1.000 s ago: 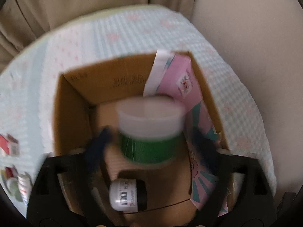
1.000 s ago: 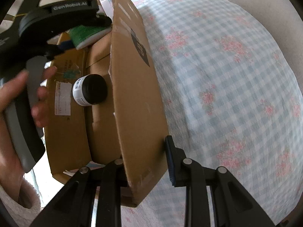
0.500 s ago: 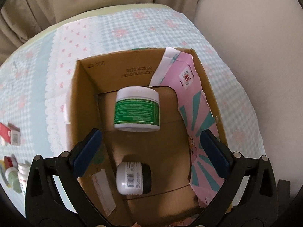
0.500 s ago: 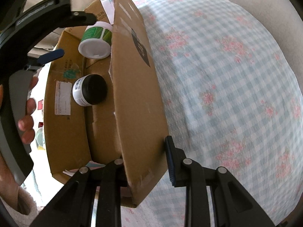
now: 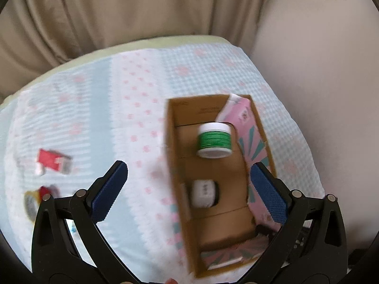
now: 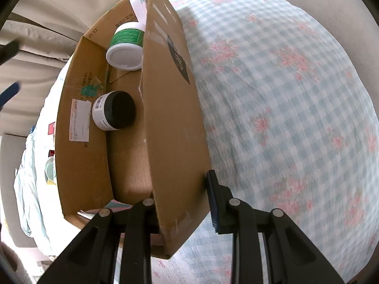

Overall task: Organize rigid objects
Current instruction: 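Move the left tool back to the white vitamin D bottle, then grasp the white vitamin D bottle with the left gripper and lift it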

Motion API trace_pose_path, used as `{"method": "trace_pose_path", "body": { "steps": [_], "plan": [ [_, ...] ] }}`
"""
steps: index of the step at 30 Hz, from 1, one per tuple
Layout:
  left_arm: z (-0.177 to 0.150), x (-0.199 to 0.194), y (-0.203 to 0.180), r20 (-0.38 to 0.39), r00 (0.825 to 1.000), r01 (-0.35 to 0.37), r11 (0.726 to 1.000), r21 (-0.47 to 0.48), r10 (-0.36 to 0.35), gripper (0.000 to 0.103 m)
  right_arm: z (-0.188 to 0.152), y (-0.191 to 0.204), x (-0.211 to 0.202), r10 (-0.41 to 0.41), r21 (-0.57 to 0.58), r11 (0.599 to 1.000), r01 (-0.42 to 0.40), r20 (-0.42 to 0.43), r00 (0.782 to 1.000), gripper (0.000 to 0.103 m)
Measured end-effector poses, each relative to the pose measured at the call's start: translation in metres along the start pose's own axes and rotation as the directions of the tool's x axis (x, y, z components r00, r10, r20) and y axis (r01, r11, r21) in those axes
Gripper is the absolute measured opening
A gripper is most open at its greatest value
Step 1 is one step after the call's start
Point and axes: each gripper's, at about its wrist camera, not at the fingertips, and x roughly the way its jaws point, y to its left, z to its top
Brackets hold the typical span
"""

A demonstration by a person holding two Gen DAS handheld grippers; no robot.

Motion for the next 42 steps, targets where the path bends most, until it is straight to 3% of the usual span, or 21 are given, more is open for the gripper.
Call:
{"method": "trace_pose_path", "body": {
  "steps": [6, 11, 16, 22, 28, 42],
  "plan": [
    [-0.021, -0.046, 0.061, 0.033, 0.996, -0.079, 0.995, -0.061, 0.081, 0.103, 0.0, 0.002, 0.001, -0.004, -0.005, 1.0, 0.004, -0.003, 1.0, 0.024],
    [-0.06, -0.06, 0.121, 0.029, 0.985, -0.169, 0.981, -0.091, 0.172, 0.103, 0.001, 0.003, 0.001, -0.003, -0.003, 1.0, 0.003, -0.002, 1.0, 0.024],
    [-0.118, -0.039, 0.168, -0.008, 0.977, -0.211, 0.973, -0.09, 0.211, 0.103, 0.0, 0.005, 0.001, -0.008, 0.003, 1.0, 0.008, 0.004, 1.0, 0.024],
    [-0.177, 0.003, 0.185, -0.022, 0.976, -0.22, 0.975, -0.039, 0.219, 0.103, -0.002, 0.005, 0.001, -0.009, -0.002, 1.0, 0.009, 0.017, 1.0, 0.024],
    [-0.192, 0.05, 0.197, -0.049, 0.981, -0.191, 0.98, -0.051, 0.188, 0.1, -0.005, 0.004, -0.001, -0.009, 0.016, 1.0, 0.008, 0.033, 0.999, 0.024],
    [-0.165, 0.117, 0.23, -0.167, 0.978, -0.141, 0.986, -0.084, 0.125, 0.083, -0.01, -0.001, -0.007, -0.004, 0.056, 0.998, 0.0, 0.066, 0.998, 0.024]
  ]
}}
